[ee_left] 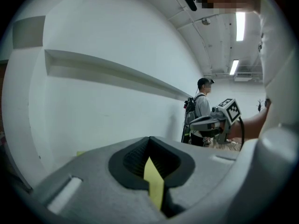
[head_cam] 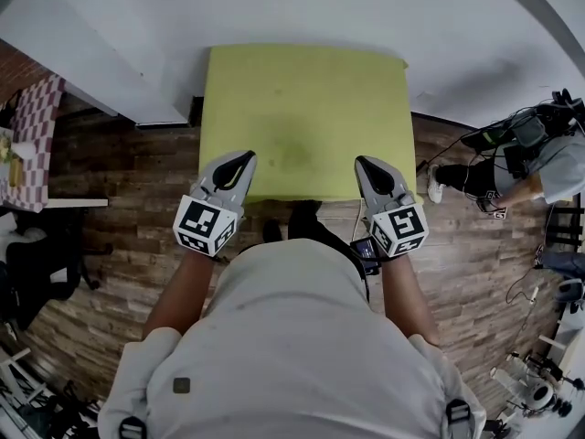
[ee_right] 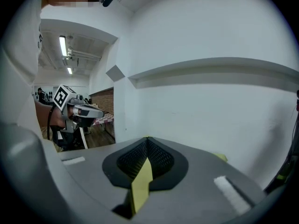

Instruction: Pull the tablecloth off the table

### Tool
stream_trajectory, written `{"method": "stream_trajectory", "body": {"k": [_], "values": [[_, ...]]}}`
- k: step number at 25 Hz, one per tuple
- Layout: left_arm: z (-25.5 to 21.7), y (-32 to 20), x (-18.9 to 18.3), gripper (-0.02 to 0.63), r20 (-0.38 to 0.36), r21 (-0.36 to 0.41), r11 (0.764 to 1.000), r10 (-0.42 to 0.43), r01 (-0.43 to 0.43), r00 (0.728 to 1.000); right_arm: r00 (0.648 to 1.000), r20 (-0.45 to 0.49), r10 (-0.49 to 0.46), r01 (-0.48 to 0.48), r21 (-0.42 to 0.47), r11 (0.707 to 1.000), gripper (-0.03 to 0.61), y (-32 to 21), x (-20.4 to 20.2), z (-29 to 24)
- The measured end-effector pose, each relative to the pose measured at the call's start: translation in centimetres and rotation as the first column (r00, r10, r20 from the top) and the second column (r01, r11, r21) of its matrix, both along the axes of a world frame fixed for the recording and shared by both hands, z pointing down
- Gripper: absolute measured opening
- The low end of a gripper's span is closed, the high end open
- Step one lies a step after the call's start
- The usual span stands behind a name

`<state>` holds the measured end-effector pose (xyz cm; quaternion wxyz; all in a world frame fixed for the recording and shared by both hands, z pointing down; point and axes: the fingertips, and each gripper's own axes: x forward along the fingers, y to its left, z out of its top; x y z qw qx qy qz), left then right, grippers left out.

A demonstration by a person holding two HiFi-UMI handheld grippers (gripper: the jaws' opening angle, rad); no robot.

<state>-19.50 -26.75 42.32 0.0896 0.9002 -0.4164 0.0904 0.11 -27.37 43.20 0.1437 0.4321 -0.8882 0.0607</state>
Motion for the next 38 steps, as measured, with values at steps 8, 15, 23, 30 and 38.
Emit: {"method": "stream_trajectory", "body": {"k": [8,15,23,30,38], "values": [[5.0,-3.6,0.6,0.005,0.049,-0.104,0.994,-0.011,0.017,0.999,0.998,-0.063,-0.019,0.011,-0.135,0.991,0.043,-4.1,1.5,6.2],[11.3,-6.1,0.9,0.034,0.096,-0.238,0.968,-0.057,0.079,0.994,0.989,-0.135,-0.058,0.014,-0.301,0.954,0.103,-6.4,4.5,13.2],[20.2,-7.5,0.6,0.15,0.216,-0.424,0.897,-0.034,0.126,0.976,0.969,-0.232,-0.09,-0.052,-0.542,0.839,0.217,-6.7,9.2,24.2],[27.4,-7.7,-0.8,0.249,0.332,-0.52,0.83,-0.021,0.202,0.943,0.943,-0.308,-0.128,-0.099,-0.627,0.773,0.301,-7.3,11.9,30.3],[33.4,-6.7,-3.8,0.337,0.422,-0.6,0.744,-0.019,0.295,0.907,0.893,-0.406,-0.195,-0.152,-0.679,0.719,0.365,-6.2,14.3,35.3]]}}
